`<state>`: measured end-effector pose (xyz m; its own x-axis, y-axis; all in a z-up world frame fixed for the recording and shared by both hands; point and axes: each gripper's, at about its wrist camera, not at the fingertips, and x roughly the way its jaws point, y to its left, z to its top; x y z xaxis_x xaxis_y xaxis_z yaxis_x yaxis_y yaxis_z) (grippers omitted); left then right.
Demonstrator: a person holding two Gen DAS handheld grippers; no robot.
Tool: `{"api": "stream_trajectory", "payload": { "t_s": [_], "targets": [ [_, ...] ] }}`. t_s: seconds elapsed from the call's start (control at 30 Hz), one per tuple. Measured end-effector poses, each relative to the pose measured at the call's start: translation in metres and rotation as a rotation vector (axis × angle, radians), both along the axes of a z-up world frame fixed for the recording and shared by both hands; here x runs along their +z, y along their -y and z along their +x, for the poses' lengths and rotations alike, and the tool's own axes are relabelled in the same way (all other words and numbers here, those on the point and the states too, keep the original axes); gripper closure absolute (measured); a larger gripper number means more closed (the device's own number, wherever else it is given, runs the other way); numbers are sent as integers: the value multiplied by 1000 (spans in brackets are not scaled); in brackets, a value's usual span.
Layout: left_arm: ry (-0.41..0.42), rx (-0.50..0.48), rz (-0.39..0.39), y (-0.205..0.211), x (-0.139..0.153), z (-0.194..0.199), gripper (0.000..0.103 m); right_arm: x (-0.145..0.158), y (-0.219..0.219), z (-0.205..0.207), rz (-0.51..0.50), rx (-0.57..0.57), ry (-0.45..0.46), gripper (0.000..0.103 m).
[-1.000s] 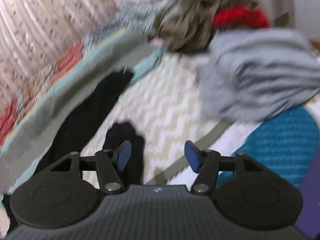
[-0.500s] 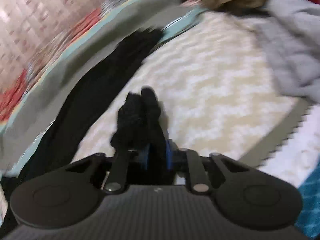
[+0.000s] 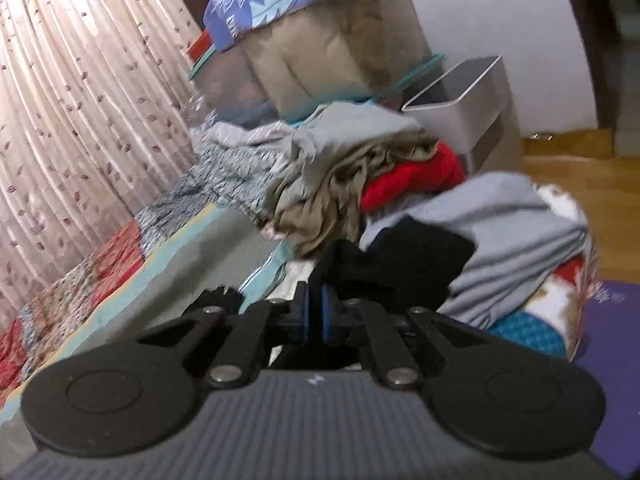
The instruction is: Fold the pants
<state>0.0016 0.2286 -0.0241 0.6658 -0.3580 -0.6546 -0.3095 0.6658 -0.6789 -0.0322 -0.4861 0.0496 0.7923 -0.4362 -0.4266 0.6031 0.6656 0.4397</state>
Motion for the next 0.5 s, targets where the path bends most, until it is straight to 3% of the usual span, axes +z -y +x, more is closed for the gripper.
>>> {"api": "stream_trajectory", "payload": {
  "t_s": [0.03,0.07,0.1,0.2,0.33,0.37,0.43,0.5],
  "targets": [
    [-4,2,4,0,-1,3,94,-3,2,14,-4,36,-30,78],
    [-12,4,-4,1,-2,4,94,-10,3,30,-28,66,-77,60],
    [-16,0,-14,1,-3,5,94,-17,3,36,-56,55,-118,55],
    [-13,-25,6,2,-1,2,93,-37,18,39,-36,39,-185,55],
    [-35,-42,29,-3,-3,0,66,-53,31,-2,42,-42,-143,55],
    [-40,-48,25,-4,-4,0,55,-57,36,-13,57,-60,-142,55],
    [-50,-57,15,-1,-9,0,46,-66,45,-30,98,-74,-139,54],
    [-58,-83,40,7,-15,1,44,-76,50,-35,135,-66,-142,54]
  ]
}}
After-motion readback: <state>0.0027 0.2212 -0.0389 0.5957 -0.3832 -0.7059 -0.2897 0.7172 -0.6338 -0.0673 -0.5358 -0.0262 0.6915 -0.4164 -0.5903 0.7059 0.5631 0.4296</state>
